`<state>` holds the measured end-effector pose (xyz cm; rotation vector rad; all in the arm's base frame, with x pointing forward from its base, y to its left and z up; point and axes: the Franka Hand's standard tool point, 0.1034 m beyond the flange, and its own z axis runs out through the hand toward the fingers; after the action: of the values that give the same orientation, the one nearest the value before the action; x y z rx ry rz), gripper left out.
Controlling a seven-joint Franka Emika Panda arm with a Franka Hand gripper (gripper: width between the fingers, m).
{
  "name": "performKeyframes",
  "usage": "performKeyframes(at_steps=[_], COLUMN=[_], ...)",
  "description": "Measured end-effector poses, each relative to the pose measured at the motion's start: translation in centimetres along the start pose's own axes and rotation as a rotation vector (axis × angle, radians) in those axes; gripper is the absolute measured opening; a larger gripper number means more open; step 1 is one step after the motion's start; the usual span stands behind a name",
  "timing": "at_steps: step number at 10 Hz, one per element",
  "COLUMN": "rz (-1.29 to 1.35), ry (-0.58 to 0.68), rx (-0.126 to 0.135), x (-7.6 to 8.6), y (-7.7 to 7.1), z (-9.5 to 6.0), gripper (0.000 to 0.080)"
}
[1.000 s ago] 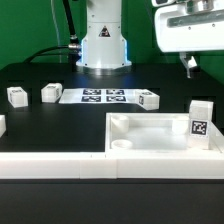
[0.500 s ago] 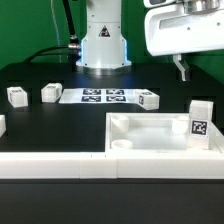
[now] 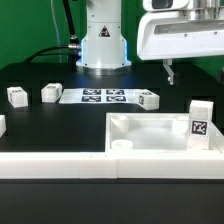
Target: Assemble square table
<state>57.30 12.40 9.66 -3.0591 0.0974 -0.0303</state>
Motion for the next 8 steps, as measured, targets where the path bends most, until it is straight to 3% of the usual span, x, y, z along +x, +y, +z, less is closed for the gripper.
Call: performKeyframes(at_steps=[4, 5, 7, 8], rz=[-0.256, -0.342, -0.366, -0.387], ry=[-0.005, -0.041, -0.144, -0.132], rx=[-0.008, -0.013, -0.014, -0.03], x=[-0.5, -2.5, -6.0, -6.9], y=[0.7, 1.7, 3.2, 3.8], z=[0.5, 1.8, 2.8, 3.1], gripper=[0.0649, 0.0649, 0.0649, 0.0649])
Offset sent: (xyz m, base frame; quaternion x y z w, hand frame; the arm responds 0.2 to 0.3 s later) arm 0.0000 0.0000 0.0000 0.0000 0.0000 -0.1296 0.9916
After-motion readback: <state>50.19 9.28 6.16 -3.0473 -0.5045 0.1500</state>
